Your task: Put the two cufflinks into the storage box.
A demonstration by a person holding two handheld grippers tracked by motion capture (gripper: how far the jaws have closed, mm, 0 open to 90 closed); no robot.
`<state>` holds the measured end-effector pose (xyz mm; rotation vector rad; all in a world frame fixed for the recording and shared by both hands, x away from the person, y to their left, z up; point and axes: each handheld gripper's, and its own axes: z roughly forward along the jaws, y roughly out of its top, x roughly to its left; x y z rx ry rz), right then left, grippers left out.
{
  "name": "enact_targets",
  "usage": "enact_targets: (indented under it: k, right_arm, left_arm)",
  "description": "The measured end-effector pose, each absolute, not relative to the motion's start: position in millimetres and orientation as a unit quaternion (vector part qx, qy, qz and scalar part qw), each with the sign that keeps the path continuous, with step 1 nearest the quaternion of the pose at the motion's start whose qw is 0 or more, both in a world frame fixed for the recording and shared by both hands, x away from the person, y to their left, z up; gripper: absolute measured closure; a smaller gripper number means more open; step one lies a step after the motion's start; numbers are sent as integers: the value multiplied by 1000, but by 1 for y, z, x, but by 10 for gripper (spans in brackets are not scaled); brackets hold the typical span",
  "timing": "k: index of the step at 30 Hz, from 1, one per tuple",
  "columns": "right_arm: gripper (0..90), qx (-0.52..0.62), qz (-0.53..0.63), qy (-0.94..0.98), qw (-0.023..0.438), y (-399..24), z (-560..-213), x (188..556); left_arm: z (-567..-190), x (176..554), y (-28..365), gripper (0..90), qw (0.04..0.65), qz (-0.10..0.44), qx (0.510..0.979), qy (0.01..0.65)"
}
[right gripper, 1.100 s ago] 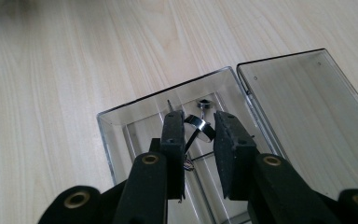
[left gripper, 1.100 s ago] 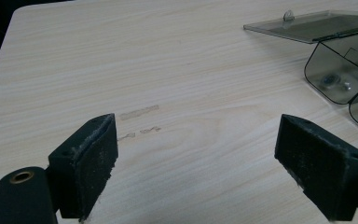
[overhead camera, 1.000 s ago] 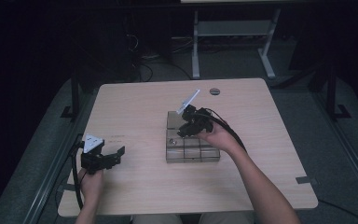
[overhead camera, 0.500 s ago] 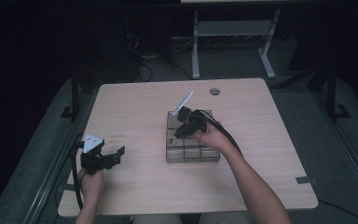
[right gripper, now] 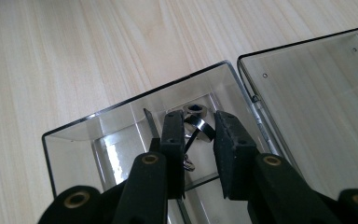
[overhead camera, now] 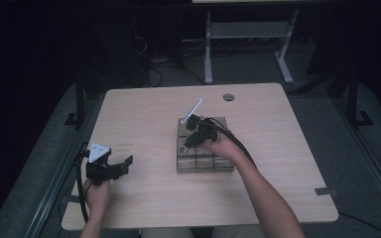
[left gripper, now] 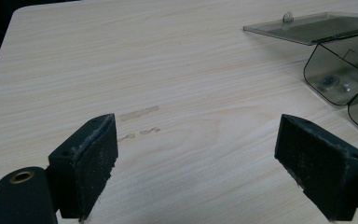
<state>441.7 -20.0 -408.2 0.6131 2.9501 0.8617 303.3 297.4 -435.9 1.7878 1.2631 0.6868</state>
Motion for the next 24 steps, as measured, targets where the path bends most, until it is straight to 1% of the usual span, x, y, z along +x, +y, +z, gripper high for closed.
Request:
enact_targets:
  k: [24]
  right_arm:
    - [738,200,259,945,-9,-13,-423,446]
  left_arm:
    - [-436,303,298,129,412,273,709,502]
